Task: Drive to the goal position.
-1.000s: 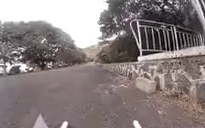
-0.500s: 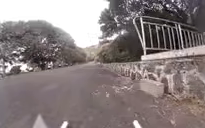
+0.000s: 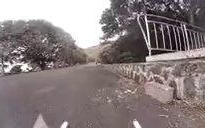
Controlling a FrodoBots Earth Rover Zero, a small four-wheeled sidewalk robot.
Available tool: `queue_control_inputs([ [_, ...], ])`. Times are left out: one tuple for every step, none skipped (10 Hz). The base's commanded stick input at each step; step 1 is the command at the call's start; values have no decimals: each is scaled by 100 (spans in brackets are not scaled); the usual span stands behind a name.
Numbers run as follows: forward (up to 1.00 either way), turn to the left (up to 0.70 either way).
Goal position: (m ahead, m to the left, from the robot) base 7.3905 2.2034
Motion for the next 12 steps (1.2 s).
queue_control_inputs([
  [50,0],
  [50,0],
  [50,0],
  [50,0],
  [50,0],
  [50,0],
  [50,0],
  [50,0],
  [50,0],
  [50,0],
  [50,0],
  [50,0],
])
